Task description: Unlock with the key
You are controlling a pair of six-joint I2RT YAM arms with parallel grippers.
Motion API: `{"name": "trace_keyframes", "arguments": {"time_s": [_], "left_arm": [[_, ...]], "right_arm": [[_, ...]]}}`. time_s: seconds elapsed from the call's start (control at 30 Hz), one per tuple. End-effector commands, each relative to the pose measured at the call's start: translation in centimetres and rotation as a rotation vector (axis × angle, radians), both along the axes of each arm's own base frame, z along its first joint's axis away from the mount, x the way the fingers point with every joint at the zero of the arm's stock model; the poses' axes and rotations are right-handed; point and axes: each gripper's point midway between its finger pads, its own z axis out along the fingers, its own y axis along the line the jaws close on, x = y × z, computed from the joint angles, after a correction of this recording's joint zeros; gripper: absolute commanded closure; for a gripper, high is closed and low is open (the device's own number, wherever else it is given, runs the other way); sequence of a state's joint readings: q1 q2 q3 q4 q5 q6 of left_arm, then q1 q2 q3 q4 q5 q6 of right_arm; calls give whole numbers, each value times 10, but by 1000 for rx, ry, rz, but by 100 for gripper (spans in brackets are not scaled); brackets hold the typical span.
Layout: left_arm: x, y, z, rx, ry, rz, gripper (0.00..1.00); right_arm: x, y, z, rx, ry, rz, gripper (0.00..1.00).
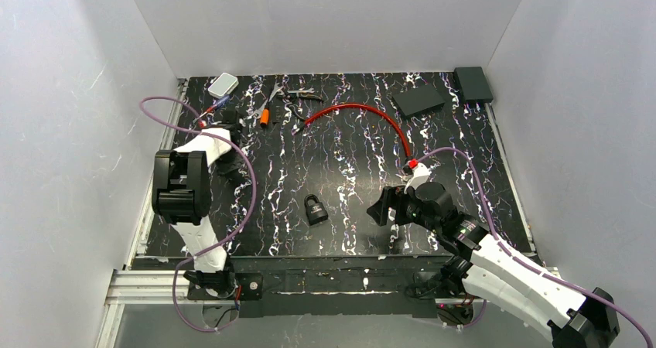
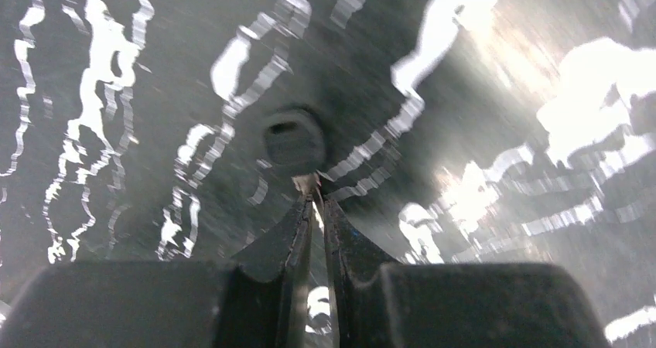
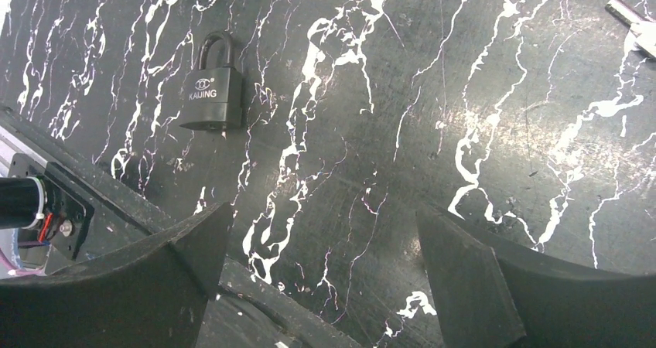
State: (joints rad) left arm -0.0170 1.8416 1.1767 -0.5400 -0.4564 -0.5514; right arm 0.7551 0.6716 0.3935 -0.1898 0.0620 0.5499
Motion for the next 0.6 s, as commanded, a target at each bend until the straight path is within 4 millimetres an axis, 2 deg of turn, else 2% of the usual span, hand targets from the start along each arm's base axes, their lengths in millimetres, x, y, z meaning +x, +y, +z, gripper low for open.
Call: {"name": "trace_keyframes", "arguments": {"time_s": [0.0, 0.27, 0.47, 0.57], "left_arm": [[-18, -48, 1, -55, 54, -171, 90], [-26, -136, 4, -220, 61, -507, 92], [-42, -180, 18, -271, 57, -720, 90], [-50, -199, 32, -270, 55, -848, 84]], "right_arm": [[1, -5, 4, -7, -21, -19, 3], [-1, -8, 6, -25, -22, -15, 3], [1, -8, 10, -31, -20, -19, 3], [2, -5, 13, -27, -19, -12, 3]]}}
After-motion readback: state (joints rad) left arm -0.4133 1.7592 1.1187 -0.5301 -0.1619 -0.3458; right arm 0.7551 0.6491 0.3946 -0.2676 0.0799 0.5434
